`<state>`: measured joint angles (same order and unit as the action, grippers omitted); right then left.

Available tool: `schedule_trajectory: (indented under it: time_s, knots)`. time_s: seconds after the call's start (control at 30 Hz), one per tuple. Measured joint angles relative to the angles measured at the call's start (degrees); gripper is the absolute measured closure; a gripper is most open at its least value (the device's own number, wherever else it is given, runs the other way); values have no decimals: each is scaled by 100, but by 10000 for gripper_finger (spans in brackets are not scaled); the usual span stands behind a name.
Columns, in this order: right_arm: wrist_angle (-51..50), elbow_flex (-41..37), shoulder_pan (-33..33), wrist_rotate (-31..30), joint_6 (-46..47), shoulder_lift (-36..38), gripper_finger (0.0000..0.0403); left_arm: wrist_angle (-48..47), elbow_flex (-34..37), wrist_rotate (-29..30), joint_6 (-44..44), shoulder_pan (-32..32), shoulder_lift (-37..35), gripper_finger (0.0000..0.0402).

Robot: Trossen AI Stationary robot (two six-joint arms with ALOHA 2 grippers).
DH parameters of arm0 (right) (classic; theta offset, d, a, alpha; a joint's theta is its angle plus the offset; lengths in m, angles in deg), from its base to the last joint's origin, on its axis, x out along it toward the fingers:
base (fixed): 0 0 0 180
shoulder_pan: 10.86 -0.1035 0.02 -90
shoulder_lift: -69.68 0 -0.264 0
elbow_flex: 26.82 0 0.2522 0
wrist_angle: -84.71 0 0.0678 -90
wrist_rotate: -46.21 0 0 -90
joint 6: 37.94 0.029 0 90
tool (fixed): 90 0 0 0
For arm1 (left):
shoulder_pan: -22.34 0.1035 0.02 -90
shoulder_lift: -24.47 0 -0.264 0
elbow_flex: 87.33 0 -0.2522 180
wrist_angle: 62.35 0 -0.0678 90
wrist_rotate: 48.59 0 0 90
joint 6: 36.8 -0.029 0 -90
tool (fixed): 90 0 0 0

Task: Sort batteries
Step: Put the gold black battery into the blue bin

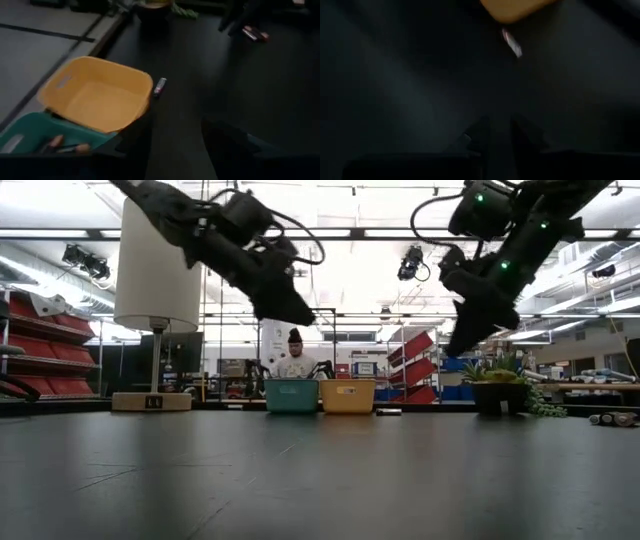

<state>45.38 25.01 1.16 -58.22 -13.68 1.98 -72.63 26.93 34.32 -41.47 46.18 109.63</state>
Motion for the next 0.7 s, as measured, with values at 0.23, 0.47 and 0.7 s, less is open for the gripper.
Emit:
schedule_trajectory:
  time_s: [0.23, 0.47, 0.7]
  knots:
    - [-669, 0, -411, 736, 259, -14, 310, 1111, 1236, -9, 365, -44, -654, 216]
    - [-1103, 2, -1178, 982, 286, -13, 270, 2334, 2296, -16, 604, -214, -657, 216]
    - [-1965, 2, -1834, 2123, 1099, -15, 262, 3301, 2802, -696, 416, -462, -653, 216]
